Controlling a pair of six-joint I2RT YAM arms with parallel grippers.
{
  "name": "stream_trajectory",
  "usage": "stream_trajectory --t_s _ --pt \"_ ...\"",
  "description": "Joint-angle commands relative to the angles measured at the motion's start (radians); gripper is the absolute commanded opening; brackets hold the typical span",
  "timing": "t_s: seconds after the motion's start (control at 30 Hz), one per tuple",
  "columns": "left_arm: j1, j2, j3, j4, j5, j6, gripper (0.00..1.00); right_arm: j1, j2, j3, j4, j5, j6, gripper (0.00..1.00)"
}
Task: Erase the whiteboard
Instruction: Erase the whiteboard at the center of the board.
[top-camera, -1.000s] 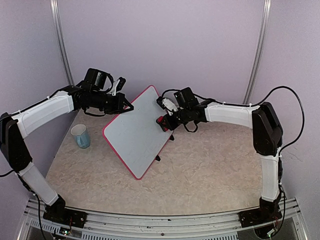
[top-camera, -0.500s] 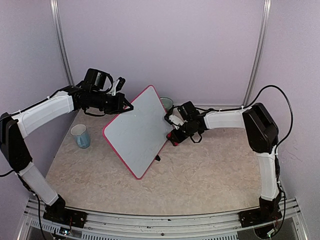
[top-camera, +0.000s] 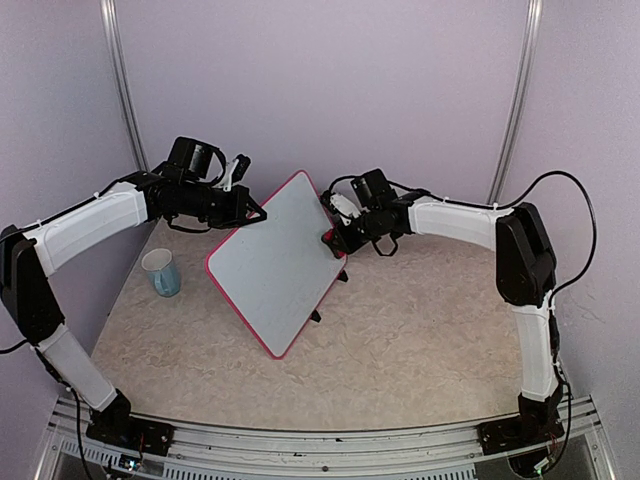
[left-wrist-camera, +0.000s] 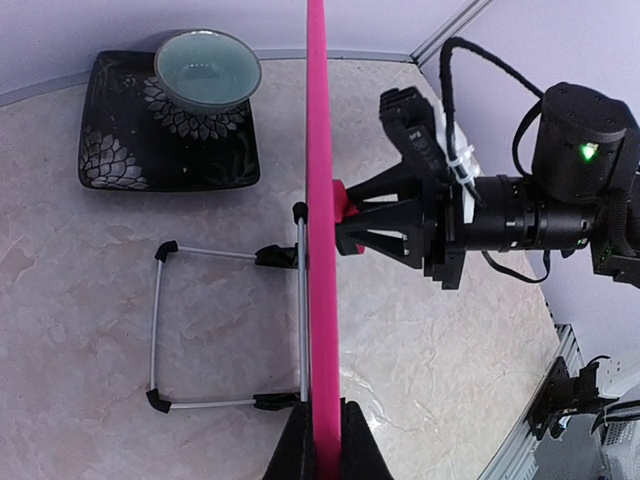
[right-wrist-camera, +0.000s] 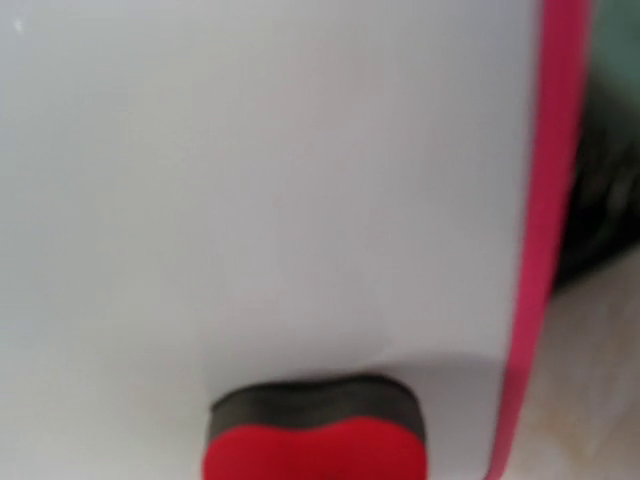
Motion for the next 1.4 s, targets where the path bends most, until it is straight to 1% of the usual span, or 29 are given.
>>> stream_trajectory --t_s 0.0,0.23,0.33,0.5,0.7,0.83,0.97,1.17,1.27,1.37 --pt "-0.007 -0.009 -0.014 -0.017 0.058 0.012 0.00 0.003 0.043 0.044 -0.006 -0.008 -0.015 0.00" --pt "-0.007 -0.009 -0.014 -0.018 0.063 0.013 0.00 -0.022 0.039 -0.119 0.063 -0.035 -0.003 0.00" --pt "-0.007 -0.009 -0.014 -0.016 0.062 0.011 0.00 -0.030 0.042 -0.158 0.072 -0.045 -0.003 0.00" --pt "-0.007 -0.003 -0.016 -0.014 0.062 0.009 0.00 -0.032 0.038 -0.139 0.070 -0.064 -0.004 0.00" --pt "-0.006 0.000 -0.016 -0.015 0.062 0.009 0.00 -0.032 0.037 -0.019 0.034 -0.068 -0.005 0.00" --pt "-0.007 -0.001 -0.016 -0.016 0.059 0.010 0.00 -0.032 0.038 0.017 0.022 -0.045 -0.007 0.00" --pt "-0.005 -0.003 -0.016 -0.016 0.060 0.010 0.00 -0.032 0.052 -0.010 0.024 -0.033 -0.010 0.00" --pt "-0.006 -0.004 -0.016 -0.014 0.064 0.010 0.00 -0.032 0.060 -0.110 0.060 -0.038 -0.006 0.00" --pt "-0.005 -0.003 -0.016 -0.015 0.064 0.009 0.00 -0.032 0.060 -0.121 0.065 -0.050 -0.006 0.00" --pt "-0.006 -0.003 -0.016 -0.013 0.064 0.009 0.00 -0.031 0.025 -0.162 0.140 -0.094 0.004 0.00"
